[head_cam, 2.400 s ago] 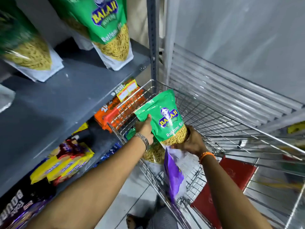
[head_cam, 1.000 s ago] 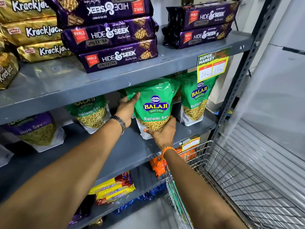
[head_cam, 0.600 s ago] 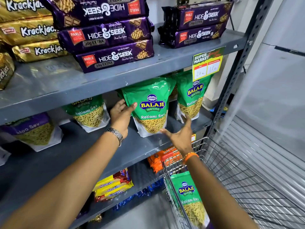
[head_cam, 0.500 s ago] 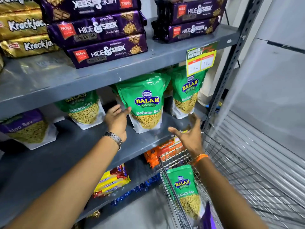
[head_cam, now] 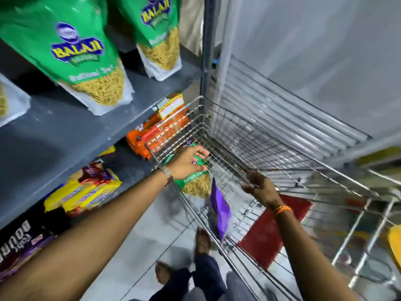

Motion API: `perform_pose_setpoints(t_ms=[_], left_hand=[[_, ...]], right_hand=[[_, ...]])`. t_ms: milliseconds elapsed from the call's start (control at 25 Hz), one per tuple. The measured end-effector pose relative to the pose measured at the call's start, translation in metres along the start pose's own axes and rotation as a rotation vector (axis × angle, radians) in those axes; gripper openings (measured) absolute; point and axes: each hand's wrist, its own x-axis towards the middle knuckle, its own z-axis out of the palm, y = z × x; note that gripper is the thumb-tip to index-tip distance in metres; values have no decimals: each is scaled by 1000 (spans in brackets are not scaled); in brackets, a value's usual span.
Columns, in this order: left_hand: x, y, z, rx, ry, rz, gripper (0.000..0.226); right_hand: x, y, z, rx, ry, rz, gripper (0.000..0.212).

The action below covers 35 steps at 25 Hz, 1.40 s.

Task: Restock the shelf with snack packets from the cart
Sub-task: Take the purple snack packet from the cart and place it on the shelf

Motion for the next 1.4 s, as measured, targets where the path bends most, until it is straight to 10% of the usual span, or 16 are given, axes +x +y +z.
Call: perform_pose_setpoints(t_ms=[160, 480, 840, 1400], left_hand=[[24, -19, 31, 601, -247, 215, 61], [50, -28, 68, 947, -483, 359, 33], [48, -29, 56, 725, -320, 216, 18], [-46, 44, -53, 122, 260, 302, 34]], right_hand=[[-51, 18, 38, 29, -32, 107, 27], [-98, -12, 78, -486, -153, -47, 69], [-97, -18, 39, -562, 26, -123, 24], [-77, -132, -64, 492, 351, -471, 42]])
